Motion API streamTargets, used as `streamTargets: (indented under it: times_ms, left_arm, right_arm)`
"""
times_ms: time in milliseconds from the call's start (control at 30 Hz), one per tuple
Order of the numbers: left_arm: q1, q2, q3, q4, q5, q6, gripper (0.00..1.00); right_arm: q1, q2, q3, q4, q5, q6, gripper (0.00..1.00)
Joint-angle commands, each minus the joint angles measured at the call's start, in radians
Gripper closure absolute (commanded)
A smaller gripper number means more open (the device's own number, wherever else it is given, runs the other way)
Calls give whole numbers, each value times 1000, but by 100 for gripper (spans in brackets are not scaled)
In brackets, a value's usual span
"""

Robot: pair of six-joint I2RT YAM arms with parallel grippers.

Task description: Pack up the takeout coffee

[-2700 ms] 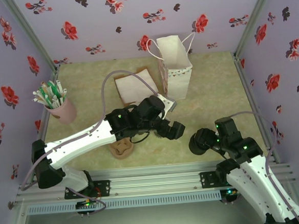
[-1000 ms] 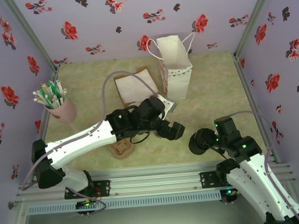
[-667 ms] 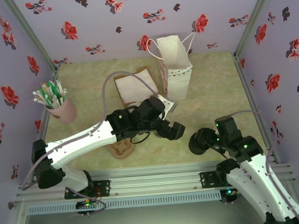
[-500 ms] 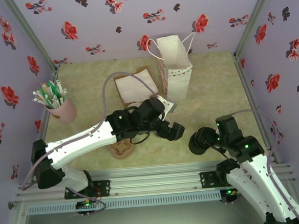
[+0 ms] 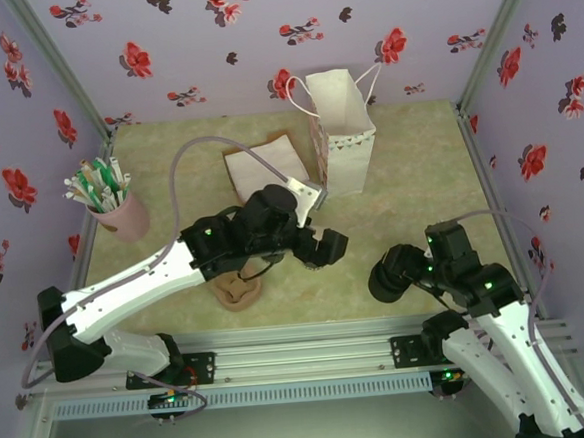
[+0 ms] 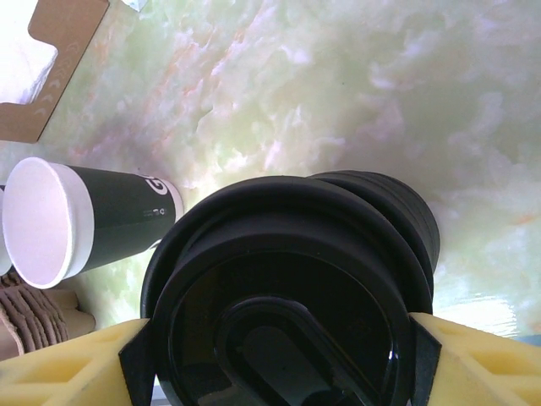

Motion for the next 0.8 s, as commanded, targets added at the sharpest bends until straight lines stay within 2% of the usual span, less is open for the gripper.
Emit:
streamTargets:
  times_ms: [0,300,567,767]
  left_arm:
    - [44,-41,-13,54,-20,47,1]
    - [163,-30,19,56,80,55,1]
    - [237,-60,26,-31,92,51,1]
    - [299,-119,-11,-86,105,26,1]
  right_arm:
    - [-8,12,74,-27,1,-32,26]
    - [-8,62,206,-45,-6,-44,27]
    - [-2,150,249,26,-60,-51,28]
    - [63,256,303,64,-45,-63,28]
